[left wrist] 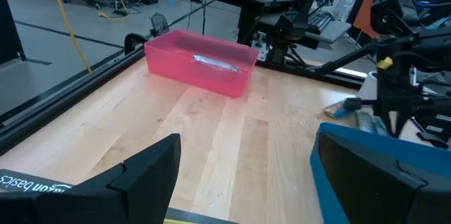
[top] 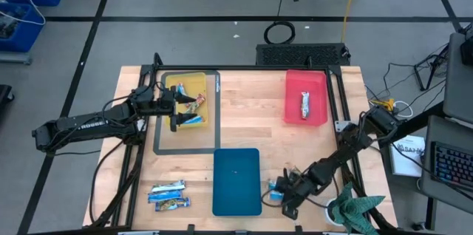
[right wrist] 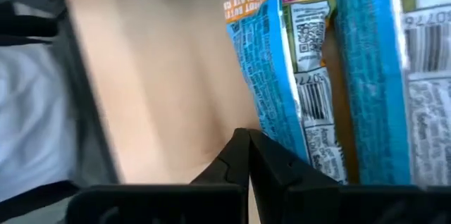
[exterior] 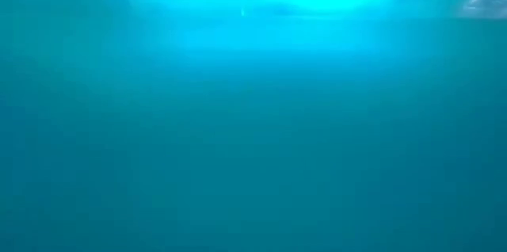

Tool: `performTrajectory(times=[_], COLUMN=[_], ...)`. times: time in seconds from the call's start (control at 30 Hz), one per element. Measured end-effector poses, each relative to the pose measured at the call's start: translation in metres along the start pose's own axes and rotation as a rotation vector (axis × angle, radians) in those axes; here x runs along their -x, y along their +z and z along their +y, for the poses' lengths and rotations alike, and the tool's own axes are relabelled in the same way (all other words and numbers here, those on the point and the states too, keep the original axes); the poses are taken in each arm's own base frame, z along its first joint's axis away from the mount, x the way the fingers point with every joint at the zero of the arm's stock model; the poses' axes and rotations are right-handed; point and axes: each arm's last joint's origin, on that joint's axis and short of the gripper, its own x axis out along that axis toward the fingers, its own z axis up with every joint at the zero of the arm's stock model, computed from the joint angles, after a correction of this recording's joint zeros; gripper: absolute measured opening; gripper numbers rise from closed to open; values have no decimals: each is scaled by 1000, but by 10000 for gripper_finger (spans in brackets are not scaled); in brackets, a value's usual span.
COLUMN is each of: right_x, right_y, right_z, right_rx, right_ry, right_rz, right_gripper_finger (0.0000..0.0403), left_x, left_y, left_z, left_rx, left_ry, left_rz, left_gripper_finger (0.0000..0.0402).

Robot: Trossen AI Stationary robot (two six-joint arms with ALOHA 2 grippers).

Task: Pick and place Granola Bars by type
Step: Move the granola bars to the middle right of the table, then put the yellow granola bar into the red bin

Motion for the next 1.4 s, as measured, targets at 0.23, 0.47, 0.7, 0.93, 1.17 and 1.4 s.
performTrajectory(times=[0.23, 0.47, 0.7, 0.93, 1.17, 1.4], right_x=[2, 4, 10, 53, 132, 153], right_y=[13, 23, 26, 26, 28, 21], right_z=[-18, -30, -44, -30, -15, -28], right_rx=[26, 10, -25, 215, 320, 239], right_ry=[-105, -256, -447, -322, -79, 22], right_rz=[22, -124, -233, -361, -619, -512], right_gripper_finger=[0, 0, 0, 0, 0, 16], left_x=[0, 0, 0, 0, 0, 0], left_y=[-1, -4, -5, -5, -5, -5], left_z=[0, 0, 1, 1, 0, 0], left_rx=[4, 8, 12, 11, 5, 8], left_ry=[1, 4, 6, 6, 5, 5], left_rz=[11, 36, 49, 47, 46, 54], left_gripper_finger=[337, 337, 337, 337, 337, 337])
